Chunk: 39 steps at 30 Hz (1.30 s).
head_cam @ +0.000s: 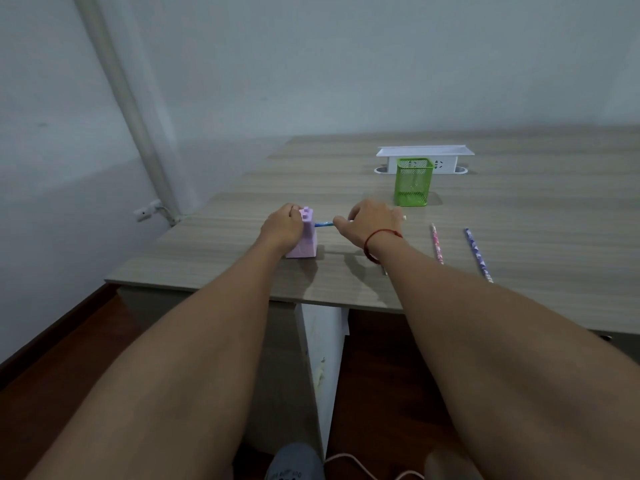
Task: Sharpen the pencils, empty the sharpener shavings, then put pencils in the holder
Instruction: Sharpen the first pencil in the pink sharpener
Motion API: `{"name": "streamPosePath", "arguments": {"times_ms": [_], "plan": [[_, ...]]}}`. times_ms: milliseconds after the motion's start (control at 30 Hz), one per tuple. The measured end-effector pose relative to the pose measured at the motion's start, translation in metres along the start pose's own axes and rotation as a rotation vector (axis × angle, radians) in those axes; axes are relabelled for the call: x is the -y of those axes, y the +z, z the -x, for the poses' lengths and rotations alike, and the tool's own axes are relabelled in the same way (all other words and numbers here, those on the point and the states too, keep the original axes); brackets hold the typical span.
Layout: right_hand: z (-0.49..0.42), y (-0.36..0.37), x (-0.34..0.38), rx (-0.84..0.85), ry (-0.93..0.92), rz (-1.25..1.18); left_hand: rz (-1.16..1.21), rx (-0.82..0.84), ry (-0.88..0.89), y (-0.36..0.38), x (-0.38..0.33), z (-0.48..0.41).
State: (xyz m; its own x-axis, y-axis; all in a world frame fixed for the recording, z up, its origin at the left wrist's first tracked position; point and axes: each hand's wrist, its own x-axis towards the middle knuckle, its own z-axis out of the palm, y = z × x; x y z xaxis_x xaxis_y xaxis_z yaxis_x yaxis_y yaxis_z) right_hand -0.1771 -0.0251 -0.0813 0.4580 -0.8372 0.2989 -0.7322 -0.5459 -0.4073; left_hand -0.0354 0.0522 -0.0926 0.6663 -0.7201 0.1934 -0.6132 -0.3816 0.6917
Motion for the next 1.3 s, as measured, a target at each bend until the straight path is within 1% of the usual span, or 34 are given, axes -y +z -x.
{"name": "streamPosePath", "arguments": {"times_ms": [100,233,300,367,433,500,567,667,767,867,967,1033,1100,1200,1267,1300], "plan": [[-0.003,0.007,0.001,-0.01,-0.012,-0.019,-0.062,-0.027,0.04,0.001,0.008,-0.001],[-0.007,0.014,-0.003,-0.061,-0.09,0.032,-0.137,-0.087,0.101,0.003,0.014,-0.001],[-0.01,0.017,-0.004,-0.053,-0.106,0.017,-0.166,-0.116,0.113,0.004,0.016,-0.002],[-0.012,0.02,-0.002,-0.01,-0.112,-0.016,-0.16,-0.155,0.125,0.005,0.016,-0.002],[-0.013,0.024,0.002,0.012,-0.107,-0.05,-0.12,-0.191,0.147,0.007,0.015,-0.001],[-0.013,0.03,0.008,-0.02,-0.096,-0.059,-0.097,-0.226,0.174,0.008,0.015,0.002],[-0.014,0.035,0.011,-0.065,-0.065,-0.039,-0.122,-0.25,0.193,0.01,0.014,0.003],[-0.015,0.039,0.015,-0.075,-0.007,-0.016,-0.175,-0.281,0.199,0.011,0.012,0.003],[-0.016,0.039,0.018,-0.061,0.014,0.024,-0.151,-0.252,0.188,0.011,0.012,0.003],[-0.017,0.039,0.018,-0.05,0.017,0.03,-0.006,-0.177,0.13,0.006,0.012,0.0],[-0.014,0.04,0.018,-0.081,-0.037,0.005,0.072,-0.072,0.066,-0.003,0.014,-0.003],[-0.011,0.035,0.022,-0.125,-0.072,-0.051,0.106,-0.042,0.059,-0.008,0.015,-0.003],[-0.008,0.029,0.027,-0.145,-0.114,-0.117,0.152,-0.088,0.066,-0.011,0.012,0.001],[-0.001,0.022,0.035,-0.153,-0.263,-0.156,0.217,-0.2,0.012,-0.014,0.015,0.006],[0.004,0.022,0.037,-0.083,-0.355,-0.137,0.218,-0.218,-0.048,-0.016,0.026,0.007],[0.006,0.024,0.038,-0.019,-0.379,-0.128,0.173,-0.197,-0.069,-0.016,0.033,0.008]]}}
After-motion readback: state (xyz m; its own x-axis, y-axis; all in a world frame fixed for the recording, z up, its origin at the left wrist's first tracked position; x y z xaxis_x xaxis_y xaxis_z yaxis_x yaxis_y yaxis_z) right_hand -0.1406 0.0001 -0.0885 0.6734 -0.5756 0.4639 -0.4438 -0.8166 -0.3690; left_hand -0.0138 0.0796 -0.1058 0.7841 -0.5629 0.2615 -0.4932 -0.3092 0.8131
